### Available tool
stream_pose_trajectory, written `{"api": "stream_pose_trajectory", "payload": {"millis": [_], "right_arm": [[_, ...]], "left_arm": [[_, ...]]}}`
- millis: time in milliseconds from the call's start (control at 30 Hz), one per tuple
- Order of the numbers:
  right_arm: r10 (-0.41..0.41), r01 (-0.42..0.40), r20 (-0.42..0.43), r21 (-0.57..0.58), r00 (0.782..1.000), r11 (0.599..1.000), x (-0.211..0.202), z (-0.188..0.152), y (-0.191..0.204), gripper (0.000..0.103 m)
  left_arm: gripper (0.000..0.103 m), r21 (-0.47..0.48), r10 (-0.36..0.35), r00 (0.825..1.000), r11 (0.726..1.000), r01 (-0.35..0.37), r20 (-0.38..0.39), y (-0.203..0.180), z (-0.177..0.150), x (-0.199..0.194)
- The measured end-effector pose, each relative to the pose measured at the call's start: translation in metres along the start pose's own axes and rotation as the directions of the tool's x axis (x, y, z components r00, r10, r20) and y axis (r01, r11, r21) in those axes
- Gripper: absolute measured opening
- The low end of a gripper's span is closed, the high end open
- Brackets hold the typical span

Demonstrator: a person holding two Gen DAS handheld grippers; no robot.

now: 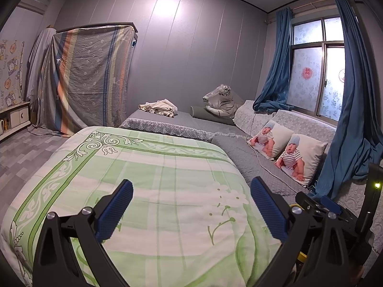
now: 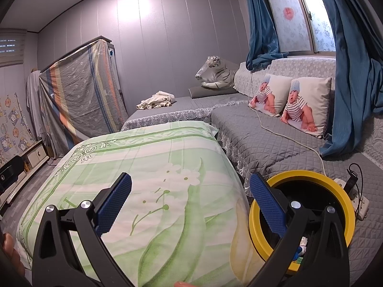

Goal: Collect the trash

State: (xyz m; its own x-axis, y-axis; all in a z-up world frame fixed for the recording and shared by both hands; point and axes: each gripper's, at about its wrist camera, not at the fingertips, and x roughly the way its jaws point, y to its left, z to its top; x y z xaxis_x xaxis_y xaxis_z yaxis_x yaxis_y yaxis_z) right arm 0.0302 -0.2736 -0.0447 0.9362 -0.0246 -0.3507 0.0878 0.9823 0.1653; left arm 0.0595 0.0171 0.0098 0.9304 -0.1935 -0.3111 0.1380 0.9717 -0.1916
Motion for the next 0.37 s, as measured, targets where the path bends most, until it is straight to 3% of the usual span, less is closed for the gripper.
{"api": "stream_pose_trajectory", "payload": {"millis": [367], "right_arm": [[-0.005, 0.005, -0.009, 0.008, 1.000, 1.000, 0.0016, -0.0061, -0.0009, 0.095]], "left_arm": [[0.095, 0.015, 0.003, 1.000, 1.000, -0.003, 0.000, -0.0037, 0.0001, -0.0003]]}}
